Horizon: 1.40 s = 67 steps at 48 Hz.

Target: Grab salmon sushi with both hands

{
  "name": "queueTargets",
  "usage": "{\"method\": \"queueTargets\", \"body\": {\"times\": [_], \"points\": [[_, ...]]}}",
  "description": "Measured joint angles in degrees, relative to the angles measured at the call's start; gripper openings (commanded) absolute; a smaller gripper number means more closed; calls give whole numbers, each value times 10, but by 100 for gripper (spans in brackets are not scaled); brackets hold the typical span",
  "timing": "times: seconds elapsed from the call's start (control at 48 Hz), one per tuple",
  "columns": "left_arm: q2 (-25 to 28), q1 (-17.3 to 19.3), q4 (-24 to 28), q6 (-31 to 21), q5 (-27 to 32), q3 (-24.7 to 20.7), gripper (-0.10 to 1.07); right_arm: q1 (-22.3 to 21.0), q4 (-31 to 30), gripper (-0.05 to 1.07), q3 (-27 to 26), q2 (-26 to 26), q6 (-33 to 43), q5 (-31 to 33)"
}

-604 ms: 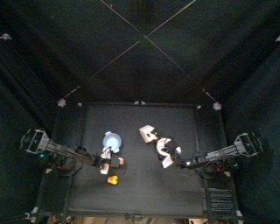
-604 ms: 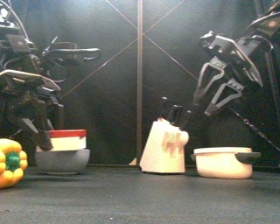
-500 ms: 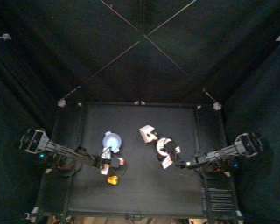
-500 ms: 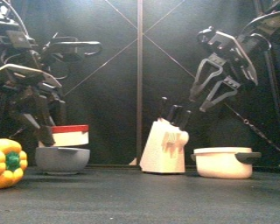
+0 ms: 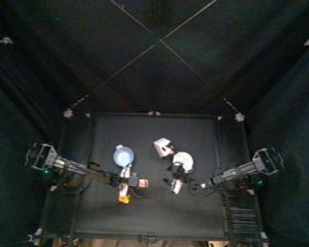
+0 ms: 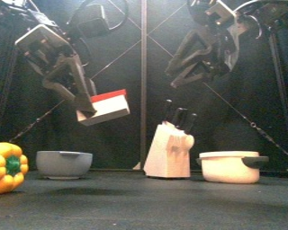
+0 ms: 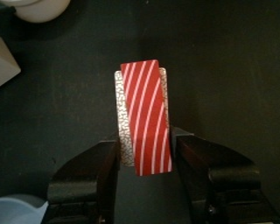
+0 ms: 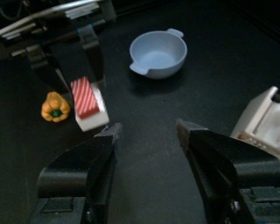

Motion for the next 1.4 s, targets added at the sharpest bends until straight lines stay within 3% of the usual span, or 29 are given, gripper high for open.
{"method": "queueTargets", "body": {"times": [0.5, 0.938, 1.396], "points": [[18, 8, -33, 3, -100, -14, 31, -3, -33, 87, -40, 37, -1, -77], [18, 28, -52, 3, -133, -13, 31, -4, -39, 83, -62, 51, -1, -127], [18, 30, -52, 4, -149, -11, 31, -14, -29, 70, -61, 54, -1, -134]]}}
